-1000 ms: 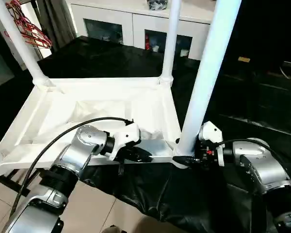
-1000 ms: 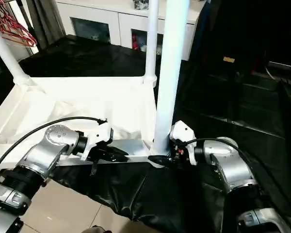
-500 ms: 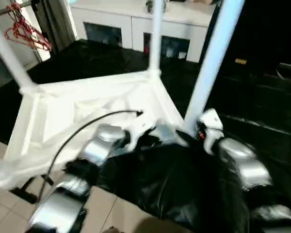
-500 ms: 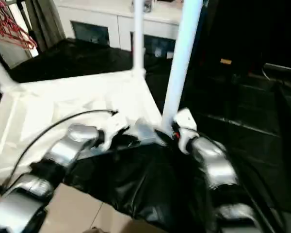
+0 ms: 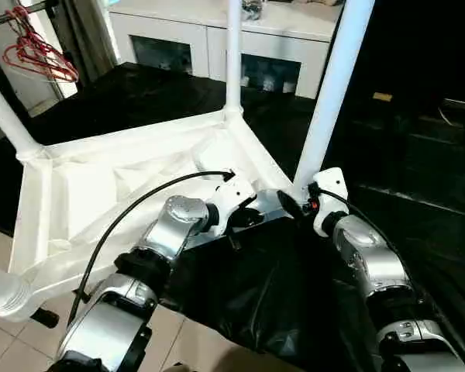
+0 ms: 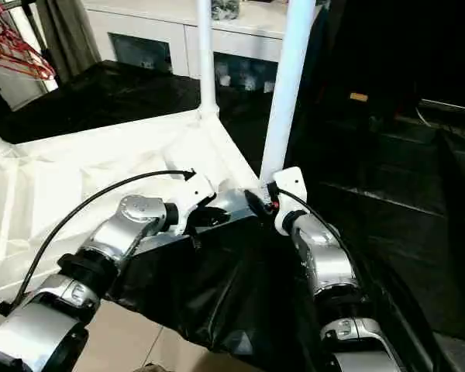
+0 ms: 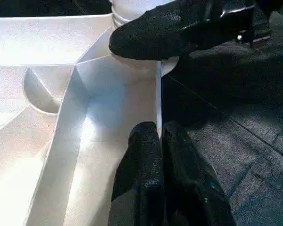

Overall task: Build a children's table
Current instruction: Rotate leg to tighten

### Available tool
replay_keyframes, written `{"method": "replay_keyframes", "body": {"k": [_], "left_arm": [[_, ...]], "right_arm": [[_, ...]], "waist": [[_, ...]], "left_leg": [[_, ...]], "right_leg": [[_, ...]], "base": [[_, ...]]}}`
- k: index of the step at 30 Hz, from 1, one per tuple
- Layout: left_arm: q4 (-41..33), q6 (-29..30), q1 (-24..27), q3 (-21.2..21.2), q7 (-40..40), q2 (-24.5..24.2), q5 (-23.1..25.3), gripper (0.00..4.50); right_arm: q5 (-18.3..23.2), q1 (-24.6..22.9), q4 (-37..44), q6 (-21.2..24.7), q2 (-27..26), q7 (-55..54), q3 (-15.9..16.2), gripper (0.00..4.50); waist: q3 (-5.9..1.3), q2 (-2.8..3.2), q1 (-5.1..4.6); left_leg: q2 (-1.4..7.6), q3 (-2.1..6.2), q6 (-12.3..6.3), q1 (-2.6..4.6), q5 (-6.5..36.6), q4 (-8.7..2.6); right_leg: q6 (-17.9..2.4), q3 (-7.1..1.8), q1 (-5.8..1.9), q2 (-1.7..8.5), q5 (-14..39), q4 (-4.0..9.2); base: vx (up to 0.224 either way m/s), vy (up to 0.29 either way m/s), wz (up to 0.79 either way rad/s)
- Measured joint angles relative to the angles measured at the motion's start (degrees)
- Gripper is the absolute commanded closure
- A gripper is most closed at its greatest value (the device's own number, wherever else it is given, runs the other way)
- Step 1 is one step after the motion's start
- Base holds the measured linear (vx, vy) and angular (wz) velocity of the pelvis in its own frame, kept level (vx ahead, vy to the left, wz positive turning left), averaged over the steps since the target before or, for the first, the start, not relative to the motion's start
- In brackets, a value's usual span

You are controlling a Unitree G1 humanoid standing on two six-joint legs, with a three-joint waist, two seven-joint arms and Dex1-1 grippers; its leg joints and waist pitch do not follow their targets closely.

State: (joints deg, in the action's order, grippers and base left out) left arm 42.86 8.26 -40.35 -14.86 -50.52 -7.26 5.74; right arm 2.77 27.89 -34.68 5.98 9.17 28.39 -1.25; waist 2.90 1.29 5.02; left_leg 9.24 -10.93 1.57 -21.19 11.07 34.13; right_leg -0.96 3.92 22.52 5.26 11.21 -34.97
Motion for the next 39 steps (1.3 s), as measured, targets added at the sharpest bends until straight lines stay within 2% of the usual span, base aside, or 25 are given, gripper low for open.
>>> {"method": "replay_keyframes", "body": {"k": [5, 15, 18, 22, 27, 36, 39], "left_arm": [[-3.4, -1.1, 2.2, -0.3, -6.1, -2.8, -1.0, 4.5], [-9.1, -2.9, 6.0, -1.4, -18.4, -9.0, -3.8, 4.5], [-10.8, -2.9, 7.0, -1.9, -21.9, -10.8, -4.7, 4.5], [-12.0, -2.9, 7.7, -1.9, -24.0, -11.7, -5.0, 4.5], [-12.9, -2.8, 8.3, -1.9, -24.6, -12.2, -5.4, 4.5], [-12.9, -2.4, 8.4, -1.9, -24.2, -12.1, -5.4, 4.5], [-11.0, -2.3, 7.3, -1.6, -19.2, -9.9, -3.9, 4.5]], "right_arm": [[1.3, -0.9, 1.7, -0.8, 5.6, 12.8, 3.3, 0.68], [4.4, -4.2, 8.2, -1.4, 13.8, 33.2, 8.0, 0.68], [5.2, -5.3, 10.0, -1.3, 15.8, 38.2, 9.5, 1.04], [5.6, -5.4, 10.7, -1.3, 16.6, 40.6, 10.2, 1.41], [5.7, -5.6, 11.4, -1.3, 16.8, 41.2, 10.7, 1.74], [5.9, -6.4, 12.0, -1.1, 16.6, 40.6, 10.6, 1.82], [4.7, -6.4, 10.3, -1.1, 14.0, 33.9, 8.9, 1.82]], "waist": [[-0.01, 0.04, 0.17], [0.02, 0.01, 0.71], [0.09, -0.09, 1.01], [0.14, -0.18, 1.43], [0.15, -0.18, 1.46], [0.14, -0.18, 1.56], [0.13, -0.19, 1.44]], "left_leg": [[0.09, -0.05, -0.17, -0.19, -0.1, -0.11], [0.32, -0.42, -0.02, -0.22, 0.0, -0.03], [0.36, -0.43, -0.03, -0.27, 0.0, -0.03], [0.36, -0.46, -0.02, -0.28, 0.0, -0.01], [0.36, -0.47, -0.02, -0.29, 0.0, 0.0], [0.37, -0.48, -0.03, -0.29, 0.0, 0.0], [0.36, -0.48, -0.02, -0.24, 0.0, 0.11]], "right_leg": [[0.0, 0.06, 0.31, -0.03, 0.0, -0.08], [0.0, 0.05, 0.38, -0.04, 0.0, -0.1], [0.0, 0.07, 0.43, -0.05, 0.0, -0.1], [0.0, 0.05, 0.45, -0.05, 0.0, -0.12], [0.0, 0.05, 0.46, -0.05, 0.0, -0.12], [0.0, 0.05, 0.47, -0.05, 0.0, -0.12], [0.0, 0.03, 0.4, -0.05, 0.0, -0.2]], "base": [[0.0, 0.0, 0.0], [0.0, 0.0, 0.0], [0.0, 0.0, 0.0], [0.0, 0.0, 0.0], [0.0, 0.0, 0.0], [0.0, 0.0, 0.0], [0.0, 0.0, 0.0]]}}
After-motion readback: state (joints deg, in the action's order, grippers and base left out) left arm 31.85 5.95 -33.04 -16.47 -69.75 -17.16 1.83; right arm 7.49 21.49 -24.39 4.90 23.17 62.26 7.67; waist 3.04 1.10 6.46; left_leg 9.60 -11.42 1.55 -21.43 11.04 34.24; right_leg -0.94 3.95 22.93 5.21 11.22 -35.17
